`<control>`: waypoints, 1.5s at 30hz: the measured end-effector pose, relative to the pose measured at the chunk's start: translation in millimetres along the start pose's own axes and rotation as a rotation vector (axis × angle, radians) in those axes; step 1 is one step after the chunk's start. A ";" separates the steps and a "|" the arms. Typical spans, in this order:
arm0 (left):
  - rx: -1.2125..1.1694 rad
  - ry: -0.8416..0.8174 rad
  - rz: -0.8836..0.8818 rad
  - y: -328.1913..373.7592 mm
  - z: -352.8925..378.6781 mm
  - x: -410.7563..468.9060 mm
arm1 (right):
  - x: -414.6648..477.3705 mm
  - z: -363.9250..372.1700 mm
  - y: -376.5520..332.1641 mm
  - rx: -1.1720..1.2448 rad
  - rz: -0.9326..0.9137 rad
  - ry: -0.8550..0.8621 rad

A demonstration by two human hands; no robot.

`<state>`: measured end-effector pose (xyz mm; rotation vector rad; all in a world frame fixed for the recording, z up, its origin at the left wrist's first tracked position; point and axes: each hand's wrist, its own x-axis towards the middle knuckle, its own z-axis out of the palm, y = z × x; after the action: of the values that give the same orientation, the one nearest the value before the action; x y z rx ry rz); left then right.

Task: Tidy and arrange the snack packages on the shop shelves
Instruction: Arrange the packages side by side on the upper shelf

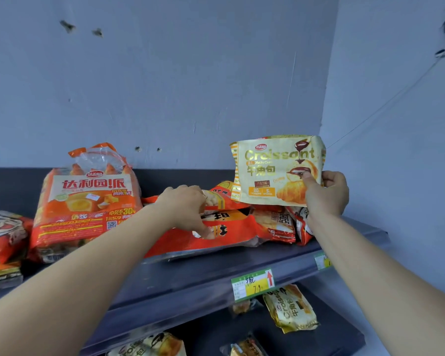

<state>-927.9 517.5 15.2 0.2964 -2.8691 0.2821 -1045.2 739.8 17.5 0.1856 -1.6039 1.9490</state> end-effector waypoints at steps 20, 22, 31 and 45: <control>-0.004 0.322 -0.394 20.3 2.6 17.9 | 47.5 -6.2 15.6 0.114 0.077 -0.091; -0.053 0.326 -0.398 33.6 -7.7 22.3 | 51.4 -5.9 19.0 0.117 0.091 -0.090; -0.234 0.194 -0.193 75.2 -6.9 43.5 | 70.3 -15.1 29.7 0.121 0.102 -0.095; -0.175 0.144 -0.028 94.7 -6.2 54.0 | 91.7 -26.4 37.3 0.135 0.105 -0.098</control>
<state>-998.9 600.2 19.4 0.2713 -2.7216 0.0439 -1132.2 793.8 21.8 0.2594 -1.5721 2.1616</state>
